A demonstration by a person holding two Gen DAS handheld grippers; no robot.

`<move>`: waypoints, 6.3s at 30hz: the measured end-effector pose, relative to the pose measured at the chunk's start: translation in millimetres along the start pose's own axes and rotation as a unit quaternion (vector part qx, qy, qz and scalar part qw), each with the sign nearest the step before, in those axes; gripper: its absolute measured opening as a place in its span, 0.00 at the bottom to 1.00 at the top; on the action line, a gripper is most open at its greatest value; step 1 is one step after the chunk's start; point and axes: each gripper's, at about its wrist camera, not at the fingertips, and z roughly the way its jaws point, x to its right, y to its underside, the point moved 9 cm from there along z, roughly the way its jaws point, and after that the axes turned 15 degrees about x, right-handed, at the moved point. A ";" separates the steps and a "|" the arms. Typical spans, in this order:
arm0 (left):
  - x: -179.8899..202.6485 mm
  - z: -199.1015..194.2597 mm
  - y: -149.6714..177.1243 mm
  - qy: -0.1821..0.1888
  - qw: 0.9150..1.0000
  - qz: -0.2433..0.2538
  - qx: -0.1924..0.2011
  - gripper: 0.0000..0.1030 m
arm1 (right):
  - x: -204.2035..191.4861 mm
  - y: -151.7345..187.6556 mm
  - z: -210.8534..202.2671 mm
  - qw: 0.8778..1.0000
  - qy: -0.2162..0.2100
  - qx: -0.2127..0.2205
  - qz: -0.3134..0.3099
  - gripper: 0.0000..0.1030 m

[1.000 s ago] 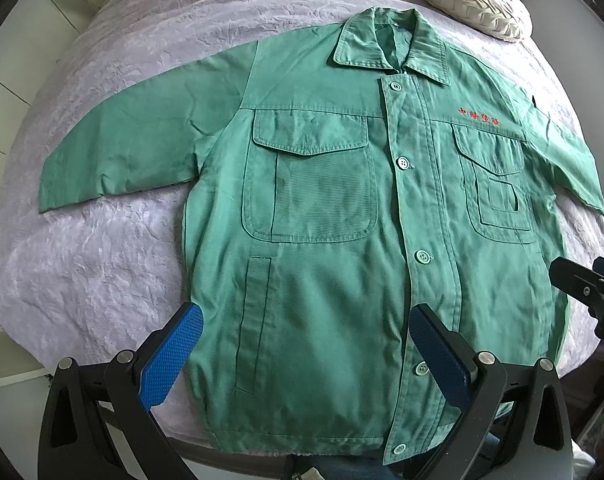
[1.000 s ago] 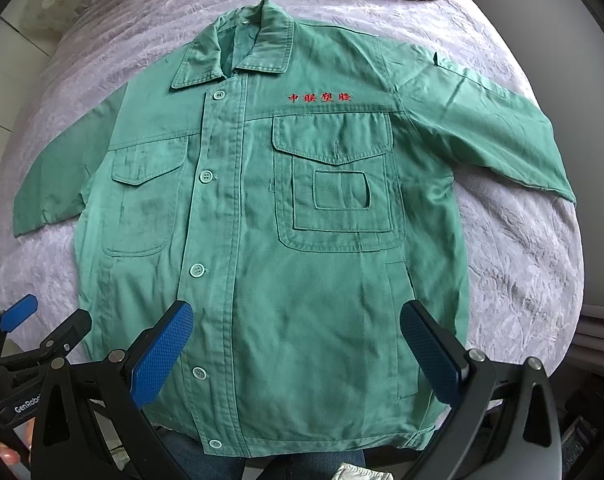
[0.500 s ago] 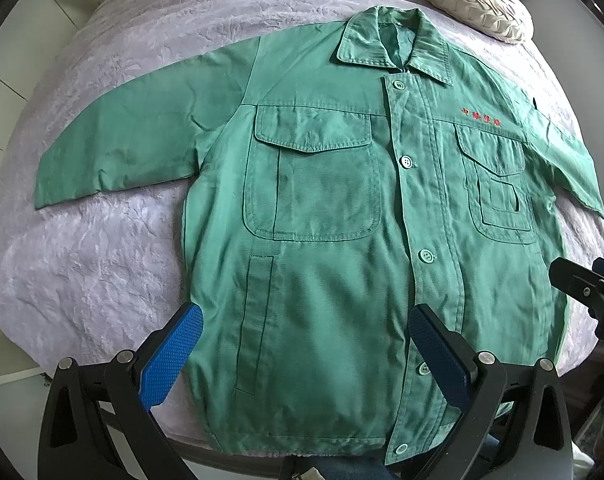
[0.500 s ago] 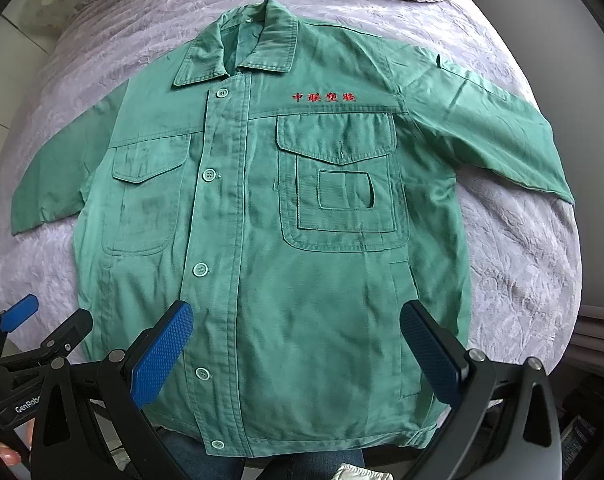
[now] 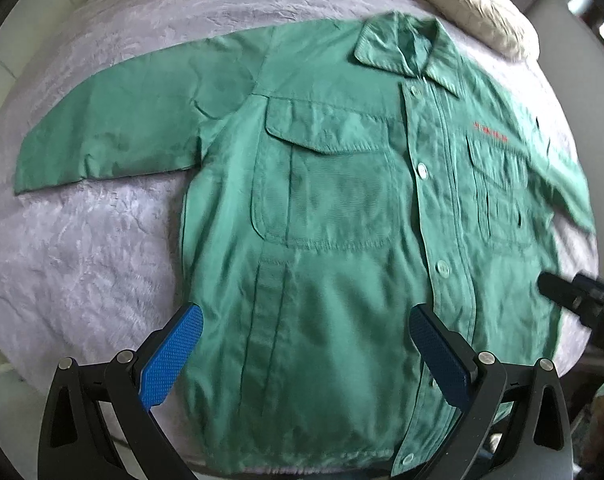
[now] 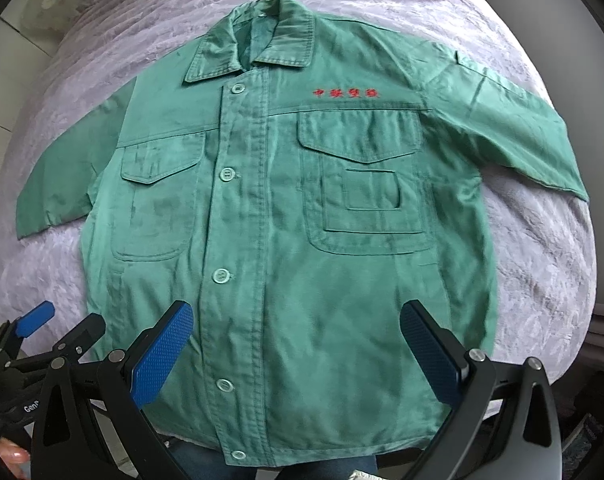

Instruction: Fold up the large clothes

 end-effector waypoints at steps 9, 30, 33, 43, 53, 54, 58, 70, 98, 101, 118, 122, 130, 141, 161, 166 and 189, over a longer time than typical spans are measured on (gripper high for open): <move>-148.8 22.8 -56.4 -0.038 0.986 -0.135 0.086 1.00 | -56.1 3.3 17.3 0.999 -0.014 -0.014 -0.045 1.00; -380.2 101.4 -103.8 -0.094 0.937 -0.306 0.142 0.06 | -143.9 26.1 64.7 0.993 -0.022 -0.052 -0.103 1.00; -371.5 75.7 -115.1 -0.086 0.942 -0.272 0.175 0.06 | -148.9 24.9 66.1 0.994 -0.028 -0.045 -0.099 1.00; -217.8 -9.6 -199.2 0.044 0.953 -0.114 0.278 0.06 | -114.2 11.4 48.6 0.998 -0.037 -0.011 -0.056 1.00; 68.7 29.0 -193.3 0.171 0.958 0.093 0.209 0.06 | -10.0 -11.5 37.1 0.998 -0.009 0.033 0.049 1.00; 85.9 40.9 -182.8 0.165 0.960 0.111 0.196 0.06 | 6.0 -11.0 38.8 0.997 -0.002 0.032 0.065 1.00; 121.8 82.2 -142.5 0.130 0.966 0.164 0.152 0.06 | 49.3 -1.2 46.4 0.994 0.015 0.026 0.103 1.00; 109.9 75.9 -85.5 0.071 0.964 0.213 0.142 0.73 | 90.8 -8.8 62.0 0.990 0.034 0.033 0.136 1.00; -109.2 95.0 -67.3 -0.164 0.970 0.071 0.166 0.74 | -121.3 -145.0 137.8 0.978 -0.044 0.191 -0.076 0.19; -111.2 96.9 -69.5 -0.163 0.970 0.067 0.167 0.74 | -70.4 -155.9 120.5 0.975 -0.095 0.200 0.027 0.19; -112.6 96.6 -71.2 -0.170 0.969 0.091 0.153 0.85 | 30.6 -134.4 152.2 0.914 -0.249 0.129 0.293 0.79; -111.3 98.1 -69.2 -0.184 0.965 0.091 0.165 0.85 | 15.7 -143.0 163.4 0.931 -0.219 0.115 0.266 0.04; -120.8 99.9 -69.5 -0.185 0.963 0.090 0.174 0.96 | 61.5 -144.1 139.6 0.933 -0.174 0.170 0.265 0.05; -137.0 61.8 -87.6 -0.081 0.984 0.056 0.148 0.96 | 80.1 -119.7 161.6 0.921 -0.184 0.138 0.314 0.05; -87.3 109.9 -91.0 0.135 0.990 0.007 0.044 0.09 | 70.9 -117.6 150.1 0.927 -0.172 0.135 0.306 0.06; -108.4 122.7 -90.0 0.123 0.992 -0.004 0.039 0.08 | 57.7 -120.4 136.1 0.937 -0.175 0.145 0.265 0.06; -84.6 141.8 -103.4 -0.014 0.995 0.042 0.089 0.08 | 72.5 -105.5 134.0 0.964 -0.083 0.129 0.218 0.18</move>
